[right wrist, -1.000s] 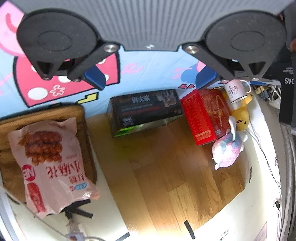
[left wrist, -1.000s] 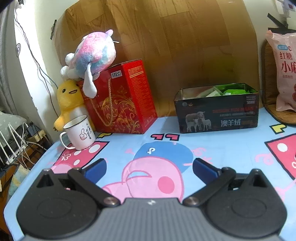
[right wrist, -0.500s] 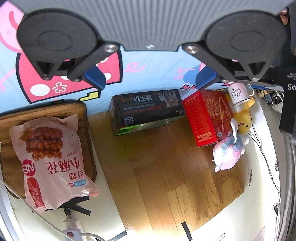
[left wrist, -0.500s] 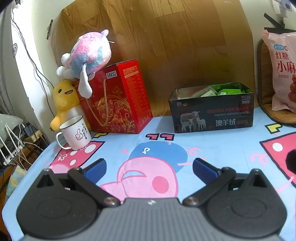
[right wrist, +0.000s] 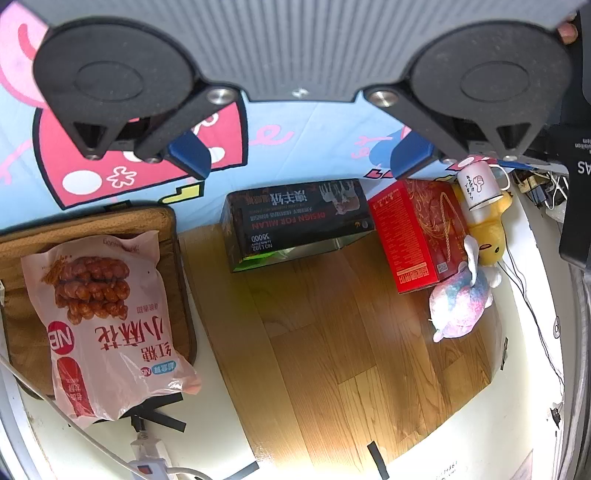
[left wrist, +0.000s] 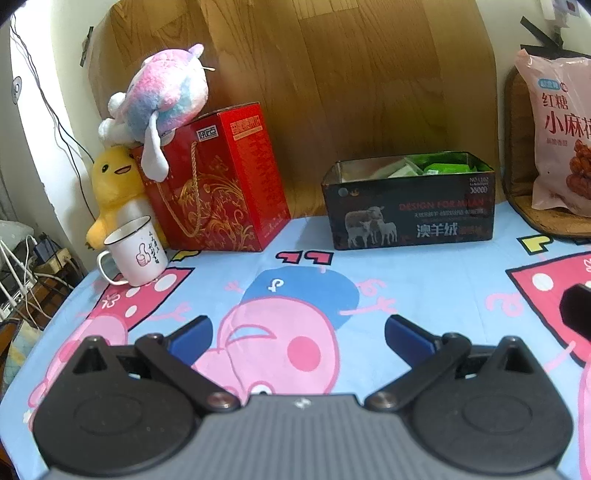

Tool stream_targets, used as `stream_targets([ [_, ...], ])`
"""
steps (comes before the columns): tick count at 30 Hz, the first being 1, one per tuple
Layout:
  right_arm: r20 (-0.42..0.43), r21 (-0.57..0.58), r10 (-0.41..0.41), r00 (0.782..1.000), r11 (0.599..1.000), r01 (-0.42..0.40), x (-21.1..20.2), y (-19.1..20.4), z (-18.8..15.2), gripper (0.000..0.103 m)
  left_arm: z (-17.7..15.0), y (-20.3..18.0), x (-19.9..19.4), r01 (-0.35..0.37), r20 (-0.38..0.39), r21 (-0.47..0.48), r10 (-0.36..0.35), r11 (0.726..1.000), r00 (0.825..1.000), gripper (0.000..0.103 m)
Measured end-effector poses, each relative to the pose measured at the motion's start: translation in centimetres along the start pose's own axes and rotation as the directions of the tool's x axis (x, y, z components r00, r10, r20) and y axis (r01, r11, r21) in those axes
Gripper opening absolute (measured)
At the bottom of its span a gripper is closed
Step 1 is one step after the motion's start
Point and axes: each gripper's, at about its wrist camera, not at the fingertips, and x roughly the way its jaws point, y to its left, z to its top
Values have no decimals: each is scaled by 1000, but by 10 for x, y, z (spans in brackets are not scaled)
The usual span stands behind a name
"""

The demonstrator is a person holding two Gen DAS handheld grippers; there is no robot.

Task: Organize snacks

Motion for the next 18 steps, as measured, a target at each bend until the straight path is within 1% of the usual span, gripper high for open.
stream_targets([
  [18, -14, 5, 10, 1000, 1000, -10, 2, 0, 0, 103, -3, -2, 5, 8, -33, -7, -8, 1000, 999, 103],
])
